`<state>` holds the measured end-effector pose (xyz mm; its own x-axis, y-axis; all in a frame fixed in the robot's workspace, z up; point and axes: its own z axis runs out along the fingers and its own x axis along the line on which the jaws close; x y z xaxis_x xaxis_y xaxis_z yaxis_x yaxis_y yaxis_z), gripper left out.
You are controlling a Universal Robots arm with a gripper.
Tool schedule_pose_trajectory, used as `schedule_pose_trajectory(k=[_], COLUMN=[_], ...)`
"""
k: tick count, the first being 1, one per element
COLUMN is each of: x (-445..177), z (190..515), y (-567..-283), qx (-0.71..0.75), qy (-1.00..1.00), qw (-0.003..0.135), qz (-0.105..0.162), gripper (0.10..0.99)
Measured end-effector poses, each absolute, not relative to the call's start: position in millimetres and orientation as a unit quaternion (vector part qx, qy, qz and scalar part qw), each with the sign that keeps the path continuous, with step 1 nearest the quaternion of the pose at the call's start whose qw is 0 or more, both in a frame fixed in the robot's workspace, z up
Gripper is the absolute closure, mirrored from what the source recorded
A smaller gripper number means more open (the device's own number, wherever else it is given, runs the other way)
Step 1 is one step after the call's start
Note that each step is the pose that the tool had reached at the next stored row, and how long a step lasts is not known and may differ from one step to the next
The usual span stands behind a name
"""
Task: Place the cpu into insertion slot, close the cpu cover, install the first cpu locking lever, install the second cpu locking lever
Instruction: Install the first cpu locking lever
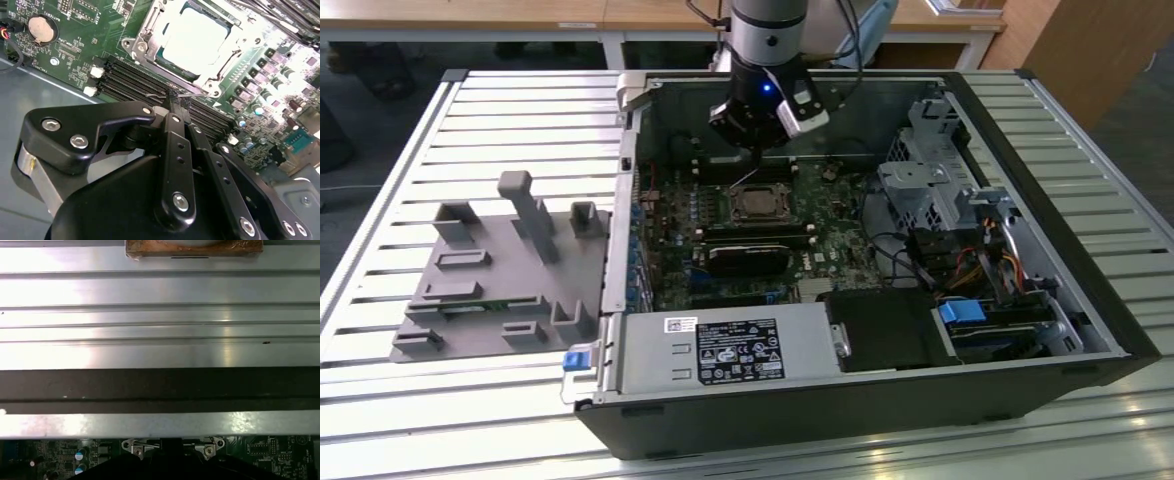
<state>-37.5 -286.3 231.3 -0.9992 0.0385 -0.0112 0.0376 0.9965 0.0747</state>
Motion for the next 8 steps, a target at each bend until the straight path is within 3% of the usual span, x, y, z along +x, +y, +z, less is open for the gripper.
schedule_pose_trajectory(k=[8], x=[-31.1], z=[224.2], y=[-285.2], qx=[0.019], qy=[0.999], qw=[0.006], qz=[0.037], gripper=[0.98])
